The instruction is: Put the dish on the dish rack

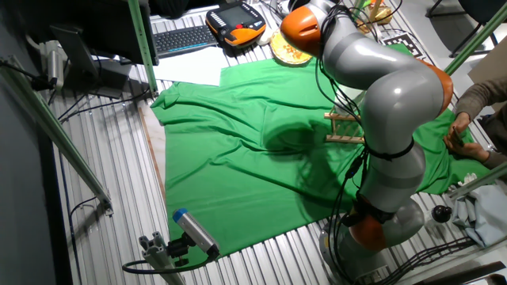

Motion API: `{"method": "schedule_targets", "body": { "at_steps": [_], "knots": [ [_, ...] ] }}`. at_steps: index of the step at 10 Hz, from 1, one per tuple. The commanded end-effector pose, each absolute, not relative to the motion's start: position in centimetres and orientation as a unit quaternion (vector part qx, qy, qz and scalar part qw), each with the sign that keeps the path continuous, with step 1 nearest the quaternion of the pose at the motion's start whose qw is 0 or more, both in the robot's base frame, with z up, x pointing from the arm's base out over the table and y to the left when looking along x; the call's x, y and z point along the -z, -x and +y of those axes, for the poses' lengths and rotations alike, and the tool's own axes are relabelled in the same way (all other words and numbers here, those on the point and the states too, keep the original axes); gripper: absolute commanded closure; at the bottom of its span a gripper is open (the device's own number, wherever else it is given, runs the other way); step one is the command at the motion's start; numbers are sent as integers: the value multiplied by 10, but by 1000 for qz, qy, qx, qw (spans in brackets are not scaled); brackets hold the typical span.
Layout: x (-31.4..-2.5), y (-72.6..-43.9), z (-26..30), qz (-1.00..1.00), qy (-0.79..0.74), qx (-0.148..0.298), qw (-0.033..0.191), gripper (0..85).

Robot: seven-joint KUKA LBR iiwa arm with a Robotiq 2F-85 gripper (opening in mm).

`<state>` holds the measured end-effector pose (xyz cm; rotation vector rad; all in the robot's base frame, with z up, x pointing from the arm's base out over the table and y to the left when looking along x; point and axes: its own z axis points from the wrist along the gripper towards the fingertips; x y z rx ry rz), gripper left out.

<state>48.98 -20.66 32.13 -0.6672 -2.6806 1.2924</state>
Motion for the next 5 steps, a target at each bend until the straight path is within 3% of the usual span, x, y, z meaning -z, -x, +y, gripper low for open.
{"method": "schedule_targets", "body": {
  "at_steps": [1,5],
  "knots": [
    [-321,-490,-207,-881,221,-416,50,850],
    [-321,-490,-207,-881,247,-402,31,850]
  ]
}}
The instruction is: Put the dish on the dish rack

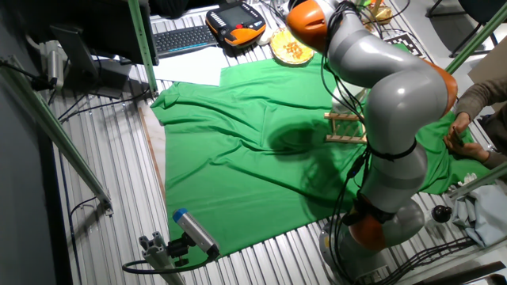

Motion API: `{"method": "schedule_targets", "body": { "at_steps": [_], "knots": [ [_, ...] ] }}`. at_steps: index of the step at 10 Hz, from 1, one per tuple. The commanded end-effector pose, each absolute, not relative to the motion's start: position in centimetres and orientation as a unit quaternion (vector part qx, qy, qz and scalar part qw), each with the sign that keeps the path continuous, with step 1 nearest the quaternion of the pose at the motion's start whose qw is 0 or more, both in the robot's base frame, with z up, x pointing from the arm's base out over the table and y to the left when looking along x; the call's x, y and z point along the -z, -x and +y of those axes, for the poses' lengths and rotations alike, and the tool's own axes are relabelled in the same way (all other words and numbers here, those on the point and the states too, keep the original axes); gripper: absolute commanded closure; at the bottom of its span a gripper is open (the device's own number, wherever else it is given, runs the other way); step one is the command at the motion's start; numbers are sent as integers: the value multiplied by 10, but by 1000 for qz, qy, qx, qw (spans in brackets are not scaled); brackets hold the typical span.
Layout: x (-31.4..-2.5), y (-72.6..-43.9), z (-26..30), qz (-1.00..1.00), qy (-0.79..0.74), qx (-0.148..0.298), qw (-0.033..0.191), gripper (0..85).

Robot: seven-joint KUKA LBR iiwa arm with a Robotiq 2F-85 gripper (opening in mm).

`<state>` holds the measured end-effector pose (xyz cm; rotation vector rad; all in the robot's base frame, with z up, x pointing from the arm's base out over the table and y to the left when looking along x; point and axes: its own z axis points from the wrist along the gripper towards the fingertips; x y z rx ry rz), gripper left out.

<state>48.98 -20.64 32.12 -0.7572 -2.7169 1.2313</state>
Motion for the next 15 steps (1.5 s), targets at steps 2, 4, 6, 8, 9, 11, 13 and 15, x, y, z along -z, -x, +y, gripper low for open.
{"method": "schedule_targets", "body": {
  "at_steps": [2,4,6,8,9,11,13,15],
  "knots": [
    [-321,-490,-207,-885,244,-395,36,850],
    [-321,-490,-207,-887,243,-390,35,850],
    [-321,-490,-207,-892,233,-386,40,850],
    [-325,-484,-218,-893,226,-387,40,850],
    [-326,-480,-226,-893,224,-388,38,850],
    [-325,-475,-241,-894,221,-389,30,850],
    [-325,-474,-243,-892,221,-393,29,850],
    [-323,-469,-237,-884,231,-407,20,850]
  ]
}}
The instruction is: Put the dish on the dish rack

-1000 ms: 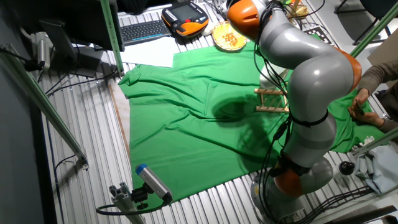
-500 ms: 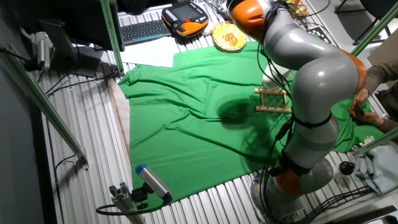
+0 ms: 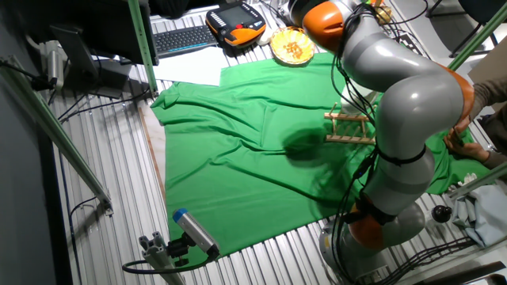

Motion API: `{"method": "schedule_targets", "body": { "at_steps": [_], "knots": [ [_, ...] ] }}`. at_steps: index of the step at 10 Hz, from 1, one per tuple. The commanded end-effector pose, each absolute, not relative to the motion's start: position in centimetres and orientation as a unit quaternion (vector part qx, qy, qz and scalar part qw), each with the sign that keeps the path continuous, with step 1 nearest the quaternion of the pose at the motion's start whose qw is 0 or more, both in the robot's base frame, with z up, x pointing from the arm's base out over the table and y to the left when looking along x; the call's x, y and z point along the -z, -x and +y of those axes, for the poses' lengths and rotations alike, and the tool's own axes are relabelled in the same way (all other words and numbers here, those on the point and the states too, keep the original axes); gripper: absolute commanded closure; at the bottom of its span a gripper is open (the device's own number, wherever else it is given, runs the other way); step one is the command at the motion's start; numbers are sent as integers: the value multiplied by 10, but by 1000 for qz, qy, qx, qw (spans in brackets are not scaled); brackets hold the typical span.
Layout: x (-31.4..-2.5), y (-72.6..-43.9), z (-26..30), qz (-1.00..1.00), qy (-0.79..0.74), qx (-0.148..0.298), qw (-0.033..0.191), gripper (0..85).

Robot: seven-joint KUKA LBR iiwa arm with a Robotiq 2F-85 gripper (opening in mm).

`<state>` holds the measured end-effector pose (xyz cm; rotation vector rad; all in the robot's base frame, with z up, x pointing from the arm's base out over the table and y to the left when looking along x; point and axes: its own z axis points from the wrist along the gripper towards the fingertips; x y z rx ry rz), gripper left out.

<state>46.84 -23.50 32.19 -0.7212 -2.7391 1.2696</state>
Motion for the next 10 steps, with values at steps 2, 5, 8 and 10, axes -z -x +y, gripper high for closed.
{"method": "schedule_targets", "body": {
  "at_steps": [2,5,8,10],
  "knots": [
    [-320,-465,-230,-874,239,-423,10,850],
    [-316,-461,-226,-868,245,-432,3,850],
    [-313,-459,-224,-865,250,-435,0,850],
    [-311,-458,-223,-863,253,-438,-2,850]
  ]
}}
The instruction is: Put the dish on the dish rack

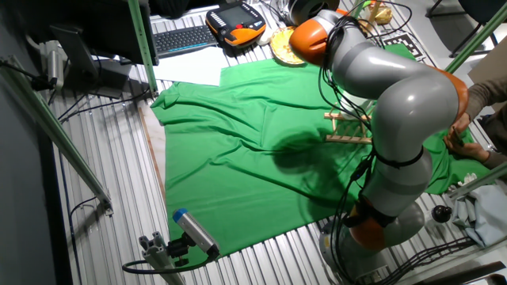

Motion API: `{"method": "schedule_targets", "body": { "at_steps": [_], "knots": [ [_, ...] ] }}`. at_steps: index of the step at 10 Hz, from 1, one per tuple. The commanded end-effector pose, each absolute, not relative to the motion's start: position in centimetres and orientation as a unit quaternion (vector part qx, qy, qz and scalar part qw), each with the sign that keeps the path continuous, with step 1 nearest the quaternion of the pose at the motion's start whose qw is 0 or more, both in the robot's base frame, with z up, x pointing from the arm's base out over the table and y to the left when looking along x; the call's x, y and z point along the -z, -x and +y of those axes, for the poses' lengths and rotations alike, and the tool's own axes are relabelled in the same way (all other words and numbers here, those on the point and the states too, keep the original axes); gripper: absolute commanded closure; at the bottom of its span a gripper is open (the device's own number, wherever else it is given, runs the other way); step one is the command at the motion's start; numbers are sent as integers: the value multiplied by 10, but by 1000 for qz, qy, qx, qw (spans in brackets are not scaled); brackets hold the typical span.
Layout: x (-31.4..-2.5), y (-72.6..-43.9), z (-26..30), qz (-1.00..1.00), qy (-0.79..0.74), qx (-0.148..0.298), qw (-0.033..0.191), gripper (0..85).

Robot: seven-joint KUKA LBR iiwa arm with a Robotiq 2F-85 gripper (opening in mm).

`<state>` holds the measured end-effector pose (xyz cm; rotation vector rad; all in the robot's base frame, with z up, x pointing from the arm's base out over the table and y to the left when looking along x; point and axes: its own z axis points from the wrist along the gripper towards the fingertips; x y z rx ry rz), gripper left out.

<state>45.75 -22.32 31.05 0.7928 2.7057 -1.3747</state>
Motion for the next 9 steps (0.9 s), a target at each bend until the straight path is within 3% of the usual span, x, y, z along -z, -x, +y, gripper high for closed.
{"method": "schedule_targets", "body": {
  "at_steps": [1,9],
  "knots": [
    [-308,-456,-222,861,-254,440,4,850],
    [-295,-455,-218,854,-267,446,15,850]
  ]
}}
